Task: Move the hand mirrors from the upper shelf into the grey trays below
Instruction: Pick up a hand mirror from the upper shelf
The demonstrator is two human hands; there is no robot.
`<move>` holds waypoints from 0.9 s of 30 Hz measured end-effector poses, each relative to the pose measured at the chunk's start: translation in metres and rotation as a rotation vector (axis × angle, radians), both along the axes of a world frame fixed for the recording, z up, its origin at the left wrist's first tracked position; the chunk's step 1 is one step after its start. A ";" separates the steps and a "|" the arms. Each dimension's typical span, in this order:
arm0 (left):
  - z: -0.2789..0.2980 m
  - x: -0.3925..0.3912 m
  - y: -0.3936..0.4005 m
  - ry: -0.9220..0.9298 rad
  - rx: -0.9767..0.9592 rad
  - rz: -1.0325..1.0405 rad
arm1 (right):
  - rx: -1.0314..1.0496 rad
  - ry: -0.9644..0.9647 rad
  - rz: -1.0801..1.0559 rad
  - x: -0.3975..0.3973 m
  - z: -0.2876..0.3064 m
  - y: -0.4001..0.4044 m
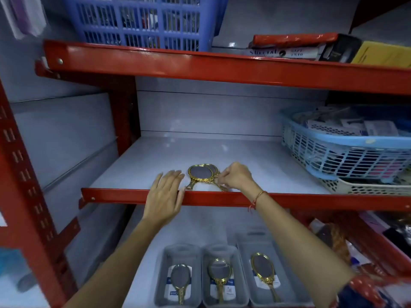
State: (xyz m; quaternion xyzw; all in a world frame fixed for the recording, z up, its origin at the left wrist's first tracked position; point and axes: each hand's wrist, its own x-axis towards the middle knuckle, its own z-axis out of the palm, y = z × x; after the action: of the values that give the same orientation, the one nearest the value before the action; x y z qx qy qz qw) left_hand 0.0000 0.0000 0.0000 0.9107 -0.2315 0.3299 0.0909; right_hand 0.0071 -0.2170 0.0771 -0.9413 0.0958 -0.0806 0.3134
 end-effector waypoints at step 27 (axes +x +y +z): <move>-0.017 0.002 -0.005 -0.016 0.091 0.167 | 1.005 0.212 0.160 -0.060 -0.002 -0.060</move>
State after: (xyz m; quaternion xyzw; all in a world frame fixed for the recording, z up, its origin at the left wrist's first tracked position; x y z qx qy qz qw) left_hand 0.0024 -0.0054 -0.0168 0.9273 -0.1704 0.3327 0.0198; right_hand -0.0533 -0.2766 0.0754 -0.6819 0.0819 0.0955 0.7206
